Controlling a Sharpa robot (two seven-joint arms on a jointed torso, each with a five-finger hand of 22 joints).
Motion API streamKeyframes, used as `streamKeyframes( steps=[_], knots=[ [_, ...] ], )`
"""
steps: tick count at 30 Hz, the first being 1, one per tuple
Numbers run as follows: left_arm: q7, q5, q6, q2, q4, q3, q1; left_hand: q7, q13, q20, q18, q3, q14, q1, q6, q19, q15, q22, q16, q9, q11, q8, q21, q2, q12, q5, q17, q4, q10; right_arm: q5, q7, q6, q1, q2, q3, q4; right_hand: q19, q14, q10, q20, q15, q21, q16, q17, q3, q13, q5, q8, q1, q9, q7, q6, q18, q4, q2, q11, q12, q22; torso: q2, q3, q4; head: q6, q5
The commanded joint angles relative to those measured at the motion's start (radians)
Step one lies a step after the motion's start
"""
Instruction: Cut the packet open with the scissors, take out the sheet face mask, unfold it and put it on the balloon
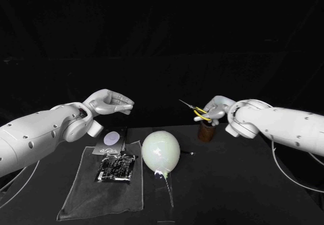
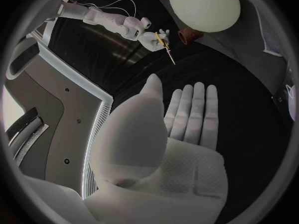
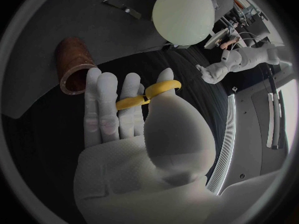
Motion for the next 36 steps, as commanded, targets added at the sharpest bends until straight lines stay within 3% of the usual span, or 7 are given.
streamKeyframes(
  steps=[1,8,15,16,28,34,36],
  knots=[
    [0.0,-0.028,-0.025,0.034,-0.039,0.001,0.011,0.049,0.0,0.018,-0.019,0.013,-0.075,-0.012,-0.025,-0.055,0.028,-0.021,-0.039,-0.006,0.024,-0.014,-0.039,-0.024,0.003,-0.002,-0.016,0.009,-0.081,-0.224,-0.043,0.076,0.007,0.062,0.001,-0.067,-0.003,-0.001,0.086,-0.006,-0.037,0.005,-0.006,-0.002,0.002,0.015,0.0,-0.006,0.345,0.002,-0.001,0.005,0.017,-0.001,0.34,-0.034,0.069,0.001,0.003,0.0,-0.0006,0.012,-0.011],
    [0.015,-0.132,-0.069,0.116,-0.128,0.0,0.028,0.053,0.002,0.024,-0.042,0.04,-0.14,-0.012,-0.037,-0.167,0.045,-0.043,-0.069,-0.009,0.031,-0.018,-0.094,-0.038,-0.004,-0.002,-0.037,0.009,-0.101,-0.482,-0.038,0.081,0.013,0.206,0.002,-0.209,-0.006,-0.002,0.085,-0.004,-0.038,0.005,-0.013,-0.004,0.001,0.009,-0.003,-0.007,0.339,0.002,-0.001,0.006,0.015,0.005,0.338,-0.034,0.06,0.003,0.008,0.0006,-0.0003,0.019,-0.014],
    [0.017,-0.179,-0.086,0.183,-0.191,0.001,0.047,0.051,0.001,0.025,-0.072,0.057,-0.215,-0.011,-0.042,-0.32,0.059,-0.055,-0.113,-0.011,0.036,-0.017,-0.144,-0.042,-0.006,-0.002,-0.068,0.008,-0.117,-0.683,-0.062,0.055,0.02,0.299,0.002,-0.276,-0.021,-0.017,0.074,0.016,-0.043,-0.001,-0.046,-0.014,-0.001,-0.039,-0.003,-0.018,0.332,0.0,-0.001,0.002,0.002,0.02,0.334,-0.034,0.002,0.003,0.009,0.0009,0.0003,0.018,-0.011],
    [0.016,-0.185,-0.085,0.191,-0.198,0.001,0.049,0.05,0.002,0.025,-0.084,0.06,-0.222,-0.009,-0.037,-0.398,0.06,-0.062,-0.118,-0.01,0.035,-0.013,-0.168,-0.042,-0.005,-0.003,-0.073,0.008,-0.118,-0.702,-0.066,0.053,0.02,0.308,0.002,-0.28,-0.021,-0.017,0.074,0.016,-0.043,-0.001,-0.046,-0.014,-0.001,-0.039,-0.003,-0.018,0.332,0.0,-0.001,0.002,0.002,0.02,0.333,-0.034,0.002,0.003,0.008,0.0009,0.0008,0.017,-0.012],
    [-0.023,-0.286,-0.06,0.286,-0.26,-0.001,0.064,0.033,0.001,0.026,-0.083,0.069,-0.335,-0.002,-0.037,-0.431,0.066,-0.061,-0.151,-0.01,0.034,-0.008,-0.182,-0.038,-0.006,-0.002,-0.132,0.006,-0.128,-0.897,-0.106,0.049,0.022,0.367,-0.002,-0.254,-0.041,-0.032,0.069,0.036,-0.042,-0.013,-0.064,-0.02,-0.008,-0.049,-0.003,-0.035,0.335,-0.009,0.0,-0.002,-0.006,0.038,0.328,-0.032,-0.022,0.0,0.008,0.0006,-0.0008,0.032,0.005],
    [-0.046,-0.306,-0.056,0.332,-0.291,-0.002,0.069,0.046,0.001,0.019,-0.031,0.077,-0.381,-0.013,-0.071,-0.501,0.076,-0.067,-0.165,-0.019,0.04,-0.016,-0.197,-0.012,-0.007,-0.003,-0.162,0.008,-0.133,-0.949,-0.119,0.062,0.022,0.38,-0.003,-0.228,-0.043,-0.033,0.07,0.038,-0.041,-0.015,-0.067,-0.021,-0.009,-0.051,-0.003,-0.037,0.336,-0.01,0.0,0.0,-0.006,0.042,0.327,-0.032,-0.025,0.0,0.008,-0.0002,-0.0006,0.041,0.015],
    [-0.049,-0.319,-0.056,0.345,-0.302,-0.002,0.07,0.053,0.0,0.02,-0.029,0.078,-0.389,-0.016,-0.079,-0.519,0.077,-0.069,-0.167,-0.021,0.043,-0.019,-0.2,-0.01,-0.008,-0.002,-0.166,0.007,-0.137,-0.96,-0.124,0.064,0.022,0.379,-0.003,-0.218,-0.044,-0.033,0.07,0.038,-0.041,-0.015,-0.067,-0.021,-0.009,-0.051,-0.003,-0.037,0.336,-0.01,0.0,0.0,-0.006,0.042,0.327,-0.032,-0.026,0.0,0.007,-0.0001,0.0006,0.042,0.015]
  ],
)
